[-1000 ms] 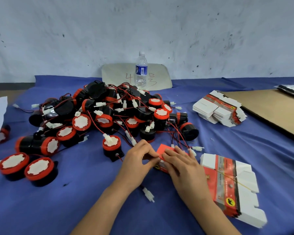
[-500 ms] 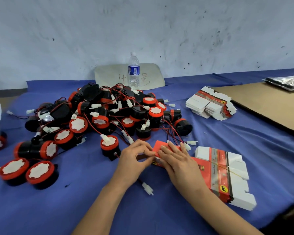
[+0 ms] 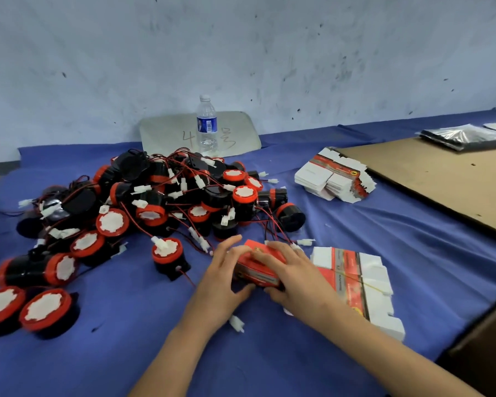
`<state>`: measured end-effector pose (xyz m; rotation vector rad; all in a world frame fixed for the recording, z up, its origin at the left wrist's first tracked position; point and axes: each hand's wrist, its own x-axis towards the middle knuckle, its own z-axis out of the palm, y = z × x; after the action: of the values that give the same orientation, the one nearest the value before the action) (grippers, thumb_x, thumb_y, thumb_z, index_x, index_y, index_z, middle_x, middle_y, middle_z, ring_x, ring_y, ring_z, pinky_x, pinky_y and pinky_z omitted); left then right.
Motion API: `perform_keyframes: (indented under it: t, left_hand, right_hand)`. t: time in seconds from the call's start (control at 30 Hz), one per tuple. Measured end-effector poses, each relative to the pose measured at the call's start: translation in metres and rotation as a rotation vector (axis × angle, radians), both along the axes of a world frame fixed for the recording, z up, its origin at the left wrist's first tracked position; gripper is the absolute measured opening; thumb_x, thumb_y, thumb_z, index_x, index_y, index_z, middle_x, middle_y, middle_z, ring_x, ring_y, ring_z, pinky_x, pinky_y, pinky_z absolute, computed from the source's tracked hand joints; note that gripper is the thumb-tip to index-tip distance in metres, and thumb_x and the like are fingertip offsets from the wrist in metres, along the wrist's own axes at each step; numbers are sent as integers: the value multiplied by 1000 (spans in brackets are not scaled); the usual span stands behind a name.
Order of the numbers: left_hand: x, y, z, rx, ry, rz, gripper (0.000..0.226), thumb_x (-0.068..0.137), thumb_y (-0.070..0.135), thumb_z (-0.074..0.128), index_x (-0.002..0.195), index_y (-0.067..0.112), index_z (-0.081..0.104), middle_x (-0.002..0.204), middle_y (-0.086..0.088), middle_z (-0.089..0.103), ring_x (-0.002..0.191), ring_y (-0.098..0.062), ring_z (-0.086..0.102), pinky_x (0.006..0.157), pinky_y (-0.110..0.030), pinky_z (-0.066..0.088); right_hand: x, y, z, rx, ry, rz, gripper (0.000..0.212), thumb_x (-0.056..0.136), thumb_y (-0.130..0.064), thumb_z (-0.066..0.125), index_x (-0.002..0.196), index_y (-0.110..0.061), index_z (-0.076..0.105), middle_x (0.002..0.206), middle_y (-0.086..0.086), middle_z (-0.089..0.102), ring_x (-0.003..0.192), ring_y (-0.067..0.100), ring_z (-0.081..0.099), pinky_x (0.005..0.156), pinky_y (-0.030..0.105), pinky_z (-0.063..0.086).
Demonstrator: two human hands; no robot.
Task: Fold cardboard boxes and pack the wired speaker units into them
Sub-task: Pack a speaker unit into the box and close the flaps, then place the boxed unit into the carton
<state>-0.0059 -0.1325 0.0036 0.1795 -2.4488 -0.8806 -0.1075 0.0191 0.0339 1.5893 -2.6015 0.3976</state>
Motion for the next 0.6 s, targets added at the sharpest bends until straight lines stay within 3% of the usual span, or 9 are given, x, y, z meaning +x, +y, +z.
perform_keyframes:
  t: [0.1, 0.17, 0.27, 0.37, 0.47, 0.53, 0.6]
  left_hand:
    - [1, 2, 1, -14, 52, -44, 81, 77, 13, 80, 134, 45, 31, 147, 21, 26, 132, 4, 30, 100, -4, 30]
    - [4, 5, 5, 88, 143, -11, 71, 76, 17, 81, 128, 43, 40, 135, 20, 46, 121, 7, 45, 94, -4, 36]
    - [11, 13, 16, 286, 190, 65, 51, 67, 31, 85, 104, 47, 53, 95, 23, 66, 89, 6, 60, 69, -6, 45]
    - [16, 22, 26, 405, 211, 23, 38, 58, 49, 74, 92, 40, 59, 83, 15, 67, 72, -1, 61, 56, -9, 43]
    - [14, 30, 31, 454, 198, -72, 44, 59, 53, 74, 94, 29, 62, 81, 6, 67, 70, -6, 60, 60, -15, 44]
    - [10, 32, 30, 444, 190, -138, 44, 62, 52, 72, 95, 25, 62, 82, 1, 67, 75, -12, 61, 67, -19, 48]
    - [8, 30, 26, 387, 199, -123, 43, 62, 53, 69, 97, 28, 62, 83, 3, 67, 77, -9, 62, 73, -18, 49]
  right_hand:
    - [7, -6, 24, -238, -56, 23, 55, 80, -34, 68, 133, -29, 53, 126, -1, 55, 105, 23, 50, 96, 29, 38]
    - [13, -9, 42, -391, -177, 22, 45, 78, -37, 73, 119, -25, 62, 109, -1, 62, 97, 19, 53, 90, 28, 43]
    - [22, -11, 57, -404, -67, 105, 59, 70, -57, 75, 110, -15, 63, 99, -2, 60, 95, 16, 46, 87, 25, 39]
    - [30, -8, 74, -389, -8, 152, 66, 64, -63, 76, 103, -12, 58, 91, -1, 59, 82, 16, 50, 72, 29, 43]
    - [30, -4, 86, -344, 46, 100, 61, 66, -63, 75, 95, -13, 55, 83, -3, 56, 71, 17, 49, 62, 34, 41]
    - [24, 8, 92, -324, 6, 31, 55, 65, -64, 74, 87, -18, 52, 75, -10, 51, 66, 11, 45, 58, 31, 34]
    - [10, 31, 107, -491, -118, -83, 43, 68, -57, 76, 76, -23, 51, 64, -12, 47, 59, 5, 42, 55, 25, 31]
